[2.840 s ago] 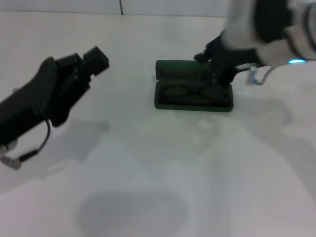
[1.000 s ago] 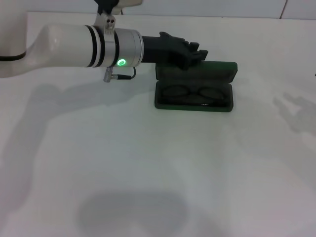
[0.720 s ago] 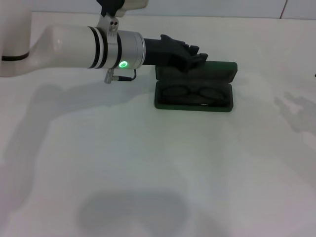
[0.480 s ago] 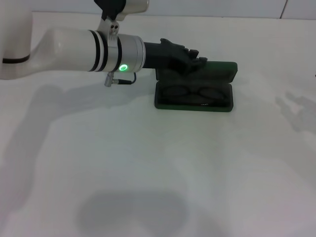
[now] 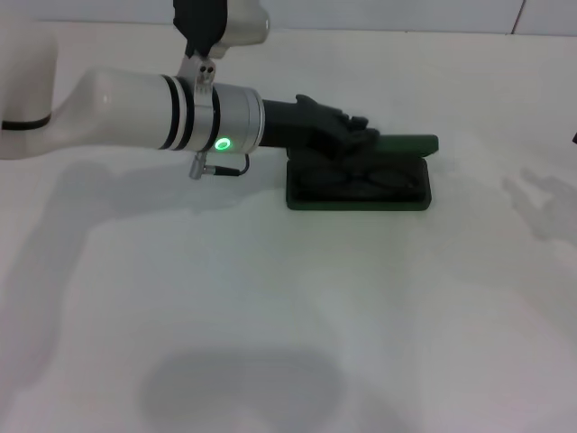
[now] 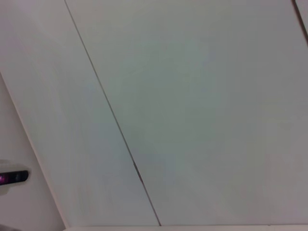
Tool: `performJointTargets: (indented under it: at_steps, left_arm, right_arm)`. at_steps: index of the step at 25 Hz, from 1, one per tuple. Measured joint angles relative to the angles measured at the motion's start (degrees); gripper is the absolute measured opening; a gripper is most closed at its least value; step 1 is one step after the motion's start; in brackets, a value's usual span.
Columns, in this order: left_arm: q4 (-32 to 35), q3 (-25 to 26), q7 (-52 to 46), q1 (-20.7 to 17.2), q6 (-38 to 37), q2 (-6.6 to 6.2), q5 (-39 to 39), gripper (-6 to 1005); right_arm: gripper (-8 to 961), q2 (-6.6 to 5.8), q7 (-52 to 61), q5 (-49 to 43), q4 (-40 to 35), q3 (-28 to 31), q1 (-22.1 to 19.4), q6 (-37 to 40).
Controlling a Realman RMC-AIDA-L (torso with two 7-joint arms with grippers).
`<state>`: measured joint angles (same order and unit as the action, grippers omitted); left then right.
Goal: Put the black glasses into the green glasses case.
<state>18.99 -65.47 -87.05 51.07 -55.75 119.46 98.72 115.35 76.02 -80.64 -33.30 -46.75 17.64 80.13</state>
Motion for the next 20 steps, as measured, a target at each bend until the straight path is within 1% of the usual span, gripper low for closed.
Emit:
performJointTargets:
  at_steps: [3,9,13,15,18,20]
  left_arm:
    - [-0.2,-0.3,0.0,-0.5,-0.5,0.08,0.0,260]
    - [-2.7,-0.6,0.4,-0.9,-2.2,0.32,0.3,130]
    - [-2.5,-2.0,1.6,-2.4,-5.3,0.71,-0.7,105]
    - [-2.2,-1.9,4.2,-3.2,-8.5,0.81,-3.3,107]
    - [-0.7,-1.9,8.8,-5.4,-15.4,0.65,-10.2,109]
    - [2.5,-1.9,10.3,-8.7,-20.5,0.50,-14.4,121]
  right_arm:
    - [345,0.01,0.0,0.0,0.0,0.0,0.0,0.0]
    - [347,0.13,0.0,0.0,0.0,0.0,0.0,0.1]
    - [349,0.14,-0.1,0.0,0.1,0.0,0.0,0.1]
    - [350,0.10,-0.2,0.0,0.1,0.0,-0.1,0.4]
    - [351,-0.23,-0.4,-0.1,0.1,0.0,-0.7,1.8]
    - [352,-0.52,-1.7,-1.6,0.0,0.0,-0.7,4.4]
